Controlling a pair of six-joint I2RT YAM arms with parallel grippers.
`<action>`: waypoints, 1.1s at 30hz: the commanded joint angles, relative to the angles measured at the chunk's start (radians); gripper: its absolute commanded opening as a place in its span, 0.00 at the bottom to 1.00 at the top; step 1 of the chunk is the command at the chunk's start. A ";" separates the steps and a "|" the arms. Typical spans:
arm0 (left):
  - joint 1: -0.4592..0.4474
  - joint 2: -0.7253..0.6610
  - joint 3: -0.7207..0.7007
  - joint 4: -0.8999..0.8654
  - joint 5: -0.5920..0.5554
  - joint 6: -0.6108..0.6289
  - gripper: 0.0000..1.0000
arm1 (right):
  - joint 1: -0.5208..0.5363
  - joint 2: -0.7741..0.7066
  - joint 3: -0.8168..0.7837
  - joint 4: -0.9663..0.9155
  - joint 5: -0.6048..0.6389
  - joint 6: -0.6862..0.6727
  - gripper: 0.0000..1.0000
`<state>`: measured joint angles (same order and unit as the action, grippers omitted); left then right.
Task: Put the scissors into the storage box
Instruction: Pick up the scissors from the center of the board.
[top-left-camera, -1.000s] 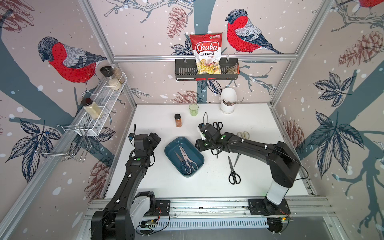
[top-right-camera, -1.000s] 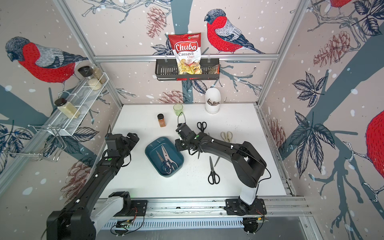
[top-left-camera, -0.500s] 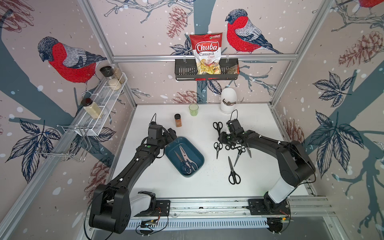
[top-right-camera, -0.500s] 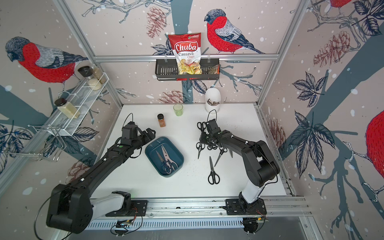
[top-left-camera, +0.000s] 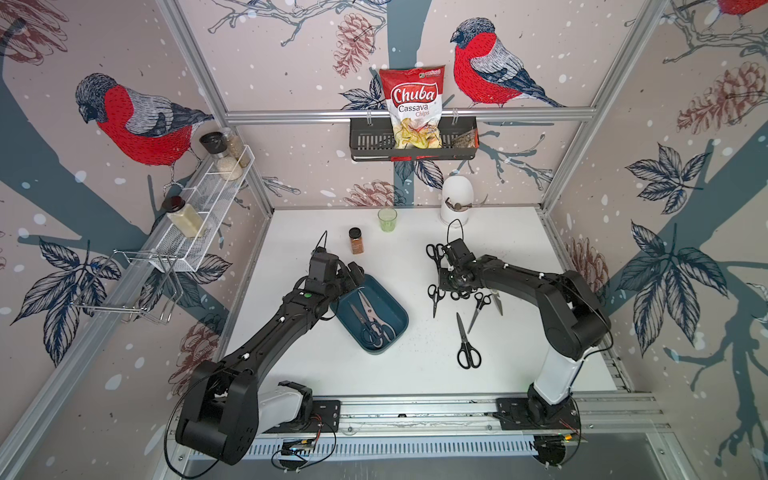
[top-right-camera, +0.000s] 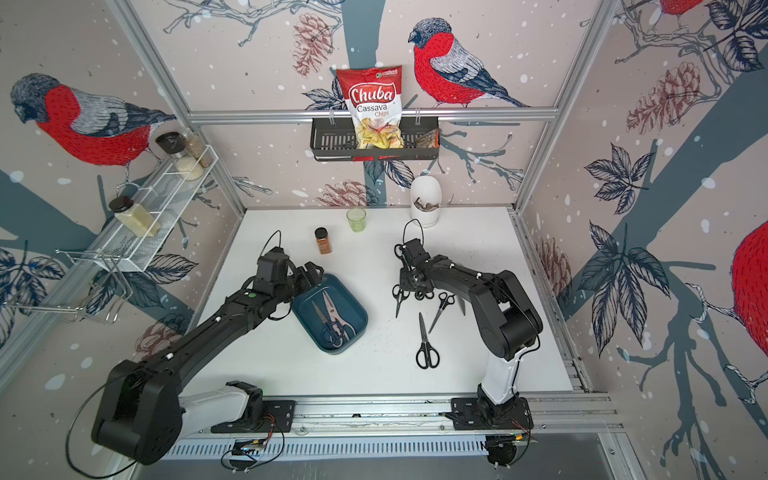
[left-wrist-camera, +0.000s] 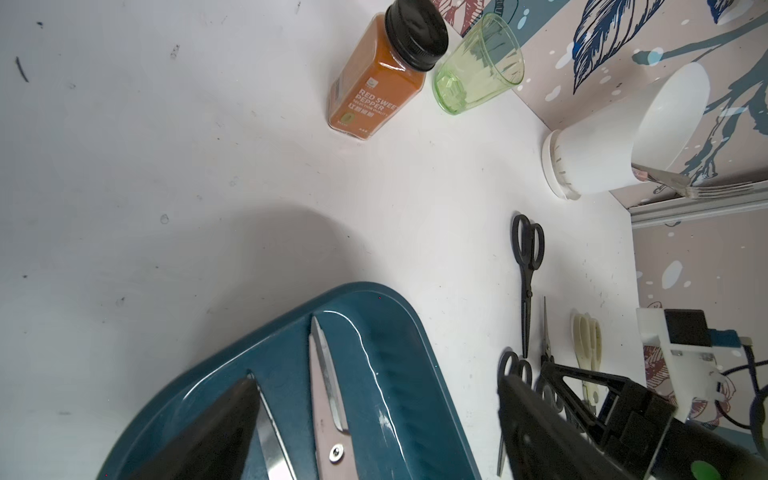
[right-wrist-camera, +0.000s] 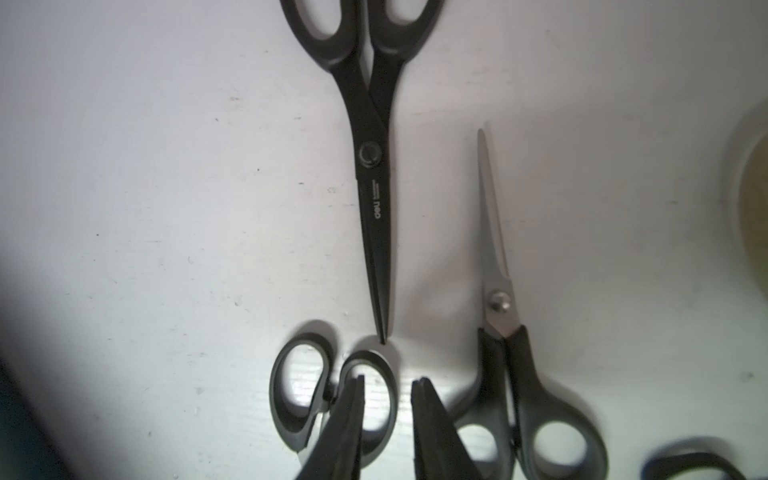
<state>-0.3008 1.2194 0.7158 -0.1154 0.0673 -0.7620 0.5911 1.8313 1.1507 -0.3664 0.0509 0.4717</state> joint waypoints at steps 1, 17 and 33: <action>-0.003 0.002 -0.004 0.017 -0.016 -0.014 0.93 | 0.029 0.031 0.034 -0.058 0.080 -0.026 0.25; -0.003 -0.021 -0.008 0.011 -0.053 -0.016 0.93 | 0.053 0.062 0.055 -0.090 0.161 -0.039 0.24; -0.004 -0.020 -0.012 0.013 -0.056 -0.019 0.93 | 0.058 0.081 0.024 -0.046 0.105 -0.036 0.22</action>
<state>-0.3038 1.2007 0.7071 -0.1158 0.0223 -0.7822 0.6476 1.9045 1.1824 -0.4156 0.1719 0.4435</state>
